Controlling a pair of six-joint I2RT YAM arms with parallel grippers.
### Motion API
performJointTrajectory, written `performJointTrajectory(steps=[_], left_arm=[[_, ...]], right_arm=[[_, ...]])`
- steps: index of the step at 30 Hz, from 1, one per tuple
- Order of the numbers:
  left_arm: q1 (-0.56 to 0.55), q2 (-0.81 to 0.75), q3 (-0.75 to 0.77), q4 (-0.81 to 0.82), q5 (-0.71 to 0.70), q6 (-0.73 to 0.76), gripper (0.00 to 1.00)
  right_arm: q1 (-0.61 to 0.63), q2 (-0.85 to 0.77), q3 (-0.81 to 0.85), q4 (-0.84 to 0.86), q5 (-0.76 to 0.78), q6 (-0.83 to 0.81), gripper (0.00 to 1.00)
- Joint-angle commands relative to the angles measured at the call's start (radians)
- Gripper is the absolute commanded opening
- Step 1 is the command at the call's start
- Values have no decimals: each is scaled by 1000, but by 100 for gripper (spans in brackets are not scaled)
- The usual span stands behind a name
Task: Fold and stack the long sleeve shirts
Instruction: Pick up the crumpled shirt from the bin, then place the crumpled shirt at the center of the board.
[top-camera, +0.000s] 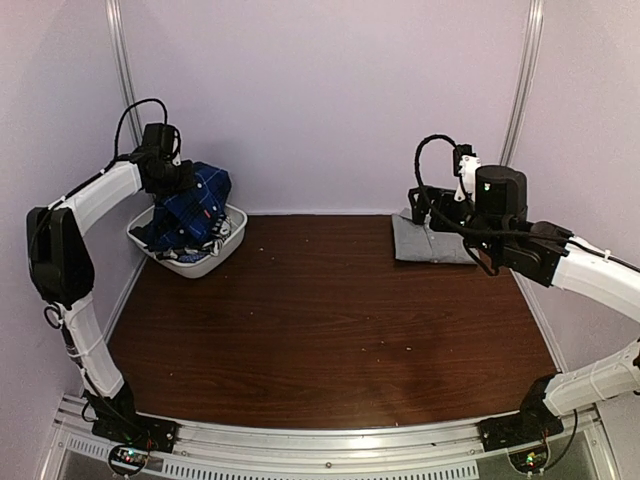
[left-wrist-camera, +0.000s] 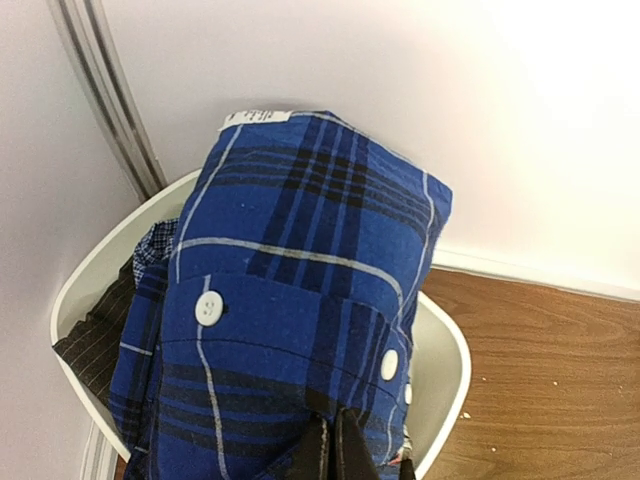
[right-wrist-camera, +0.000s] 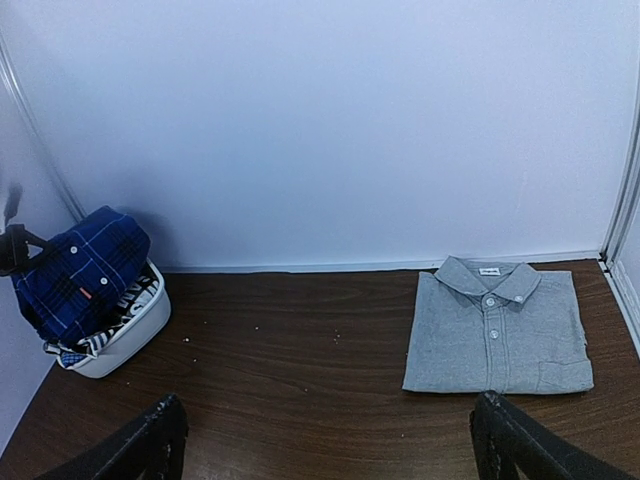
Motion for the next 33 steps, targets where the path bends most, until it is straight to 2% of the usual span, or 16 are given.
performJointTrajectory(steps=[1, 7, 11, 17, 19, 23, 26, 28, 30, 32, 33], left_arm=[[-51, -83, 29, 66, 34, 47, 0], [-150, -189, -9, 152, 124, 111, 0], [-223, -247, -33, 202, 239, 139, 0], [-385, -327, -67, 285, 352, 167, 0], [-456, -350, -69, 315, 383, 168, 0], [-523, -362, -44, 342, 488, 113, 0], [-526, -373, -93, 368, 480, 78, 0], [-524, -372, -149, 369, 425, 69, 0], [-516, -327, -193, 350, 404, 65, 0], [-503, -250, -216, 313, 384, 58, 21], [-494, -200, -211, 280, 377, 51, 26]], right_arm=[[-4, 12, -8, 8, -3, 14, 100], [-5, 23, -4, 10, 2, 3, 100], [-5, 29, 6, 9, 6, -14, 100], [-4, 29, 19, 7, 23, -43, 100], [-5, 23, 23, 5, 44, -57, 100], [-4, 2, 33, -4, 91, -87, 100], [-6, -17, 32, -5, 110, -108, 100], [-5, -26, 22, -2, 116, -115, 100], [-5, -28, 6, 4, 108, -121, 100], [-6, -20, -9, 2, 85, -120, 100], [-5, -12, -13, -3, 71, -118, 100]])
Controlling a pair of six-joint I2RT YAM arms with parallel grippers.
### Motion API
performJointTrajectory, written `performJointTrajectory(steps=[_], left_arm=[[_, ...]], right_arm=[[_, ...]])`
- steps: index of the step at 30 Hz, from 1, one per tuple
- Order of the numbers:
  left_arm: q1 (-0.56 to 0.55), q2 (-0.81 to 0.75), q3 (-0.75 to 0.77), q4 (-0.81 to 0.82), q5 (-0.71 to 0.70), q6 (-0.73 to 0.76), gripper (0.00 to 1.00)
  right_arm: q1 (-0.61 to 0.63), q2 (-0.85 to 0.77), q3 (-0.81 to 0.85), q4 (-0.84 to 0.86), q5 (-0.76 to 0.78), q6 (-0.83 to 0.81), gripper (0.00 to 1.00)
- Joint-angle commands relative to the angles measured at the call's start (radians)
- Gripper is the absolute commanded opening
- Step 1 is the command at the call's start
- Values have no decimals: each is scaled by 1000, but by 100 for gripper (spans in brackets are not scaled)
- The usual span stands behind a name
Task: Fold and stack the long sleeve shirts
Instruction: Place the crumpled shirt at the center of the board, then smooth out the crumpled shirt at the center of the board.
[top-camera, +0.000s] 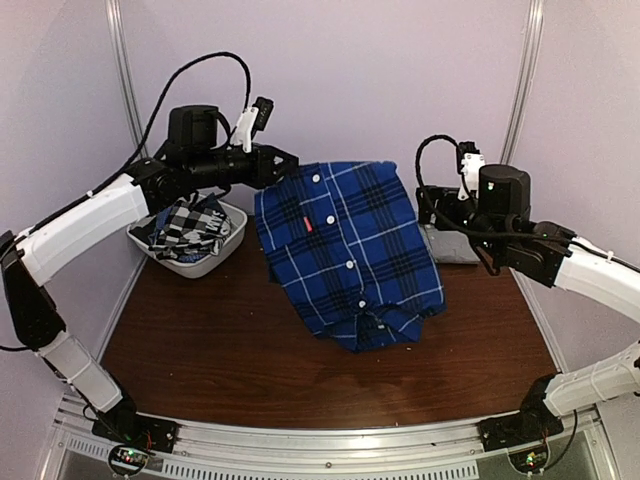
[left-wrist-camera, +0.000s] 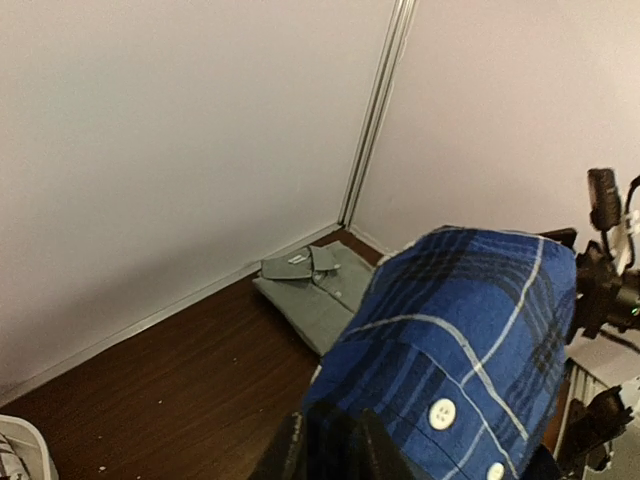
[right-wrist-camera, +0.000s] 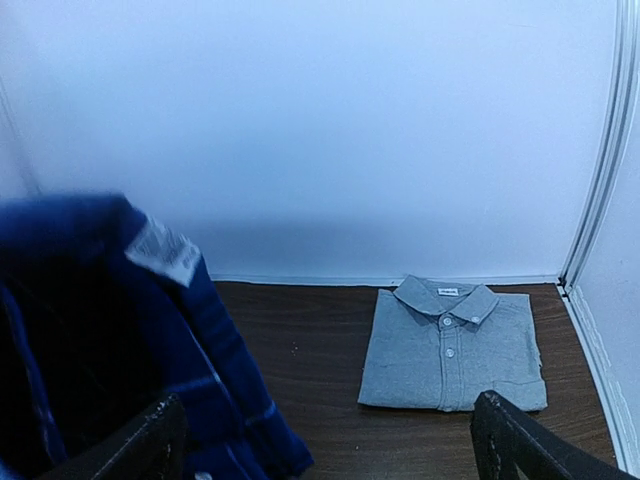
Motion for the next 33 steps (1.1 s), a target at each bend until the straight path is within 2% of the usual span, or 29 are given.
performJointTrajectory(steps=[1, 2, 4, 7, 12, 17, 21, 25, 33], left_arm=[[39, 178, -21, -32, -58, -39, 35], [42, 219, -3, -62, -63, -44, 45], [42, 261, 14, -86, -54, -50, 58], [41, 257, -3, -86, -45, -42, 68], [33, 185, -112, -94, -32, -21, 71], [-17, 63, -303, -107, -13, -21, 71], [-65, -40, -481, -144, 12, -53, 70], [-116, -158, -672, -157, 65, -123, 70], [-280, -305, -933, -75, 125, -284, 70]], right_arm=[[-5, 8, -16, -14, -23, -12, 100], [-5, 19, -16, -31, -38, -5, 100], [-4, 35, -23, -74, -61, 11, 100], [-5, 23, -85, -110, -144, 25, 100], [17, -39, -246, -143, -335, 33, 99], [154, -120, -382, -167, -419, 103, 94], [323, -159, -446, -209, -385, 179, 93], [467, -140, -474, -243, -357, 329, 90], [701, -144, -556, -277, -275, 619, 88]])
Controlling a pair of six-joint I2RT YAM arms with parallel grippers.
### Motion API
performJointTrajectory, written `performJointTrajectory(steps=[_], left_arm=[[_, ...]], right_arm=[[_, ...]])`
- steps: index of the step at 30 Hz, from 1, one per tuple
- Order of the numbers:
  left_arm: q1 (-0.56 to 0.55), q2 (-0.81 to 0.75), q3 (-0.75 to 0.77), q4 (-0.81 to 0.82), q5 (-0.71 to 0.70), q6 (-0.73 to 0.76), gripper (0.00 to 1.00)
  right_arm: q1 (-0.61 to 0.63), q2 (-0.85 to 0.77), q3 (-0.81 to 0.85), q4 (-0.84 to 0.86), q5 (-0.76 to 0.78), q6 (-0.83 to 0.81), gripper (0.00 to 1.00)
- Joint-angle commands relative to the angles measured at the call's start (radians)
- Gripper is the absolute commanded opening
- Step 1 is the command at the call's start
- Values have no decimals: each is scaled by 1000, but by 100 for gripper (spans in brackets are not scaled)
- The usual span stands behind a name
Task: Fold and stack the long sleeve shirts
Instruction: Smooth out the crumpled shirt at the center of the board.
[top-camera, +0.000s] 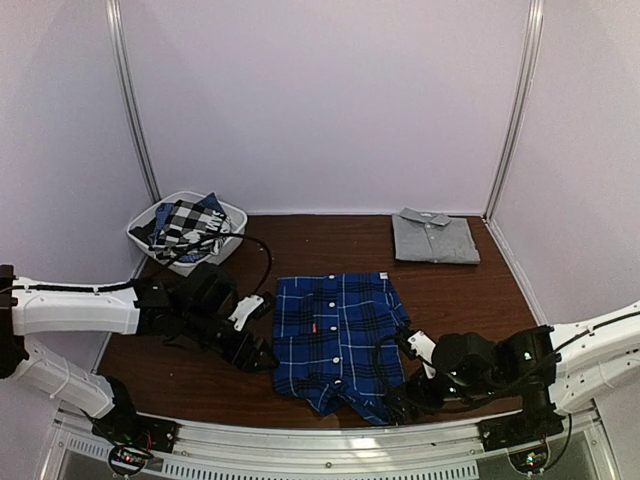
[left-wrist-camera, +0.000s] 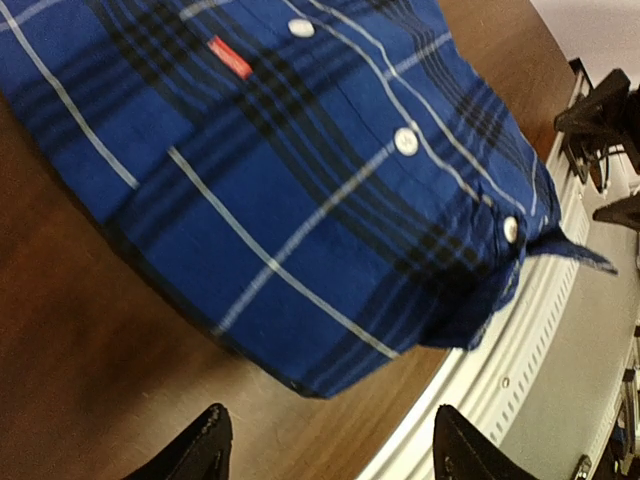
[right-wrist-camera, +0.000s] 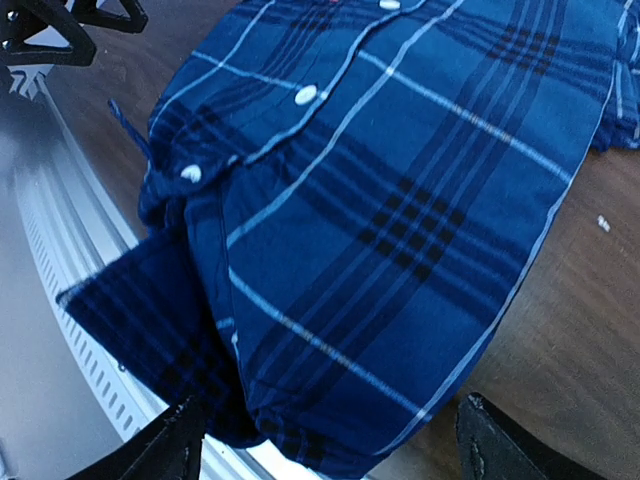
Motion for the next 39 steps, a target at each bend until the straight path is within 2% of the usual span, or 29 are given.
performJointTrajectory(steps=[1, 10, 15, 19, 21, 24, 28, 31, 36, 39], left_arm=[[-75, -56, -97, 85, 47, -113, 70], [-125, 23, -153, 189, 55, -132, 70], [-144, 84, -150, 264, 60, -155, 70], [-168, 148, -119, 277, 37, -152, 68], [-170, 171, -109, 287, 36, -154, 63], [-170, 178, -78, 287, 21, -156, 48], [-170, 160, -11, 255, -39, -134, 22], [-171, 143, 45, 216, -70, -118, 1], [-170, 74, 158, 136, -80, -60, 0], [-170, 25, 240, 89, -66, 2, 0]], right_arm=[[97, -2, -30, -45, 82, 204, 88], [188, 132, -47, 25, 106, 253, 87], [189, 192, -22, 43, 170, 250, 82], [189, 210, -20, 49, 212, 259, 73], [189, 217, -11, 46, 235, 255, 63], [188, 221, 33, 14, 290, 234, 43], [187, 216, 123, -41, 387, 189, 24], [181, 202, 206, -107, 478, 159, 14], [153, 144, 344, -183, 634, 90, 1], [130, 94, 407, -161, 709, 4, 0]])
